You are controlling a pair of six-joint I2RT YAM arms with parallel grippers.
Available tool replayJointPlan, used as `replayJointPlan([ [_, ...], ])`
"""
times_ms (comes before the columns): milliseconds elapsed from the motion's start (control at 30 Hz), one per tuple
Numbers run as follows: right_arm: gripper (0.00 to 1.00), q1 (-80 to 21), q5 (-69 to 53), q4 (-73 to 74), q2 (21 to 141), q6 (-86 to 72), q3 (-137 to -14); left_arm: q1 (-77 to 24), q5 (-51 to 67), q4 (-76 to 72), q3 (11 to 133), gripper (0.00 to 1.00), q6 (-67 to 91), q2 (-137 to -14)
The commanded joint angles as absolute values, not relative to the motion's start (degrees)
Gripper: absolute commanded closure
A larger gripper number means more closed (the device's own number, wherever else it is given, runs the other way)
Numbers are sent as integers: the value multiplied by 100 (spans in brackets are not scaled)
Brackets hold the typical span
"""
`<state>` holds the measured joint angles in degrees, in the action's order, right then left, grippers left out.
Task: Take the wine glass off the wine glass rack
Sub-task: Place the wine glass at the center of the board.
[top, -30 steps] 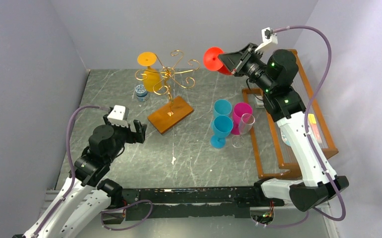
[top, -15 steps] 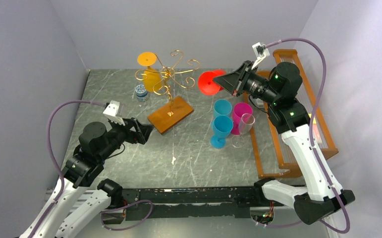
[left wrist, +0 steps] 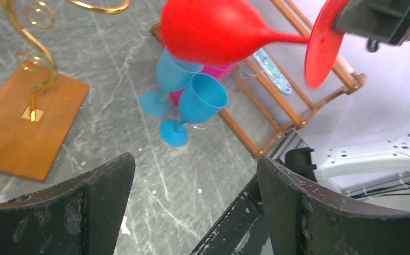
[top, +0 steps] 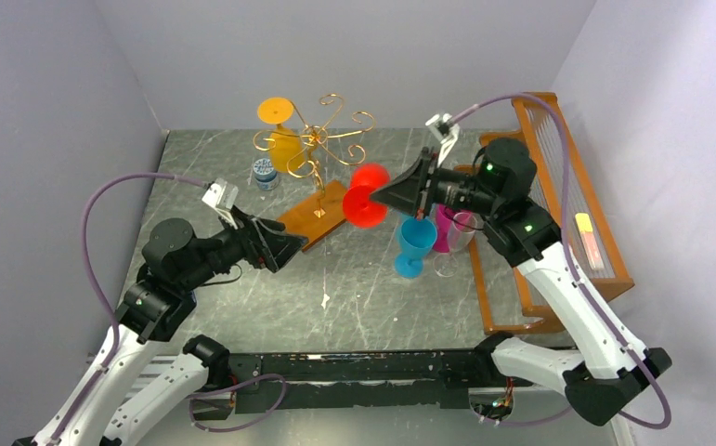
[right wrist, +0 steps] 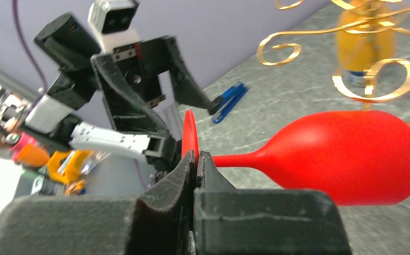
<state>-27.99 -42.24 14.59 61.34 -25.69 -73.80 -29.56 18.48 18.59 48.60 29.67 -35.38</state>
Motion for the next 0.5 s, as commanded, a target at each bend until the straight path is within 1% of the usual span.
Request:
replayJointPlan([
  [0, 100, -3654, -3799, 1471, 6243, -2271, -7391, -2925, 2576, 1406, 4976, 12, 3303, -3524],
  [100, 100, -4089, -3418, 1384, 6301, -2308, -7279, -2927, 2769, 1299, 4953, 13, 3400, -3501],
  [200, 100, -4315, -3330, 1301, 6387, -2427, -7181, -2922, 2910, 1162, 4922, 14, 3495, -3451],
  [467, 100, -4588, -3160, 929, 6449, -2768, -6852, -2927, 3465, 858, 4707, 24, 3549, -3534],
])
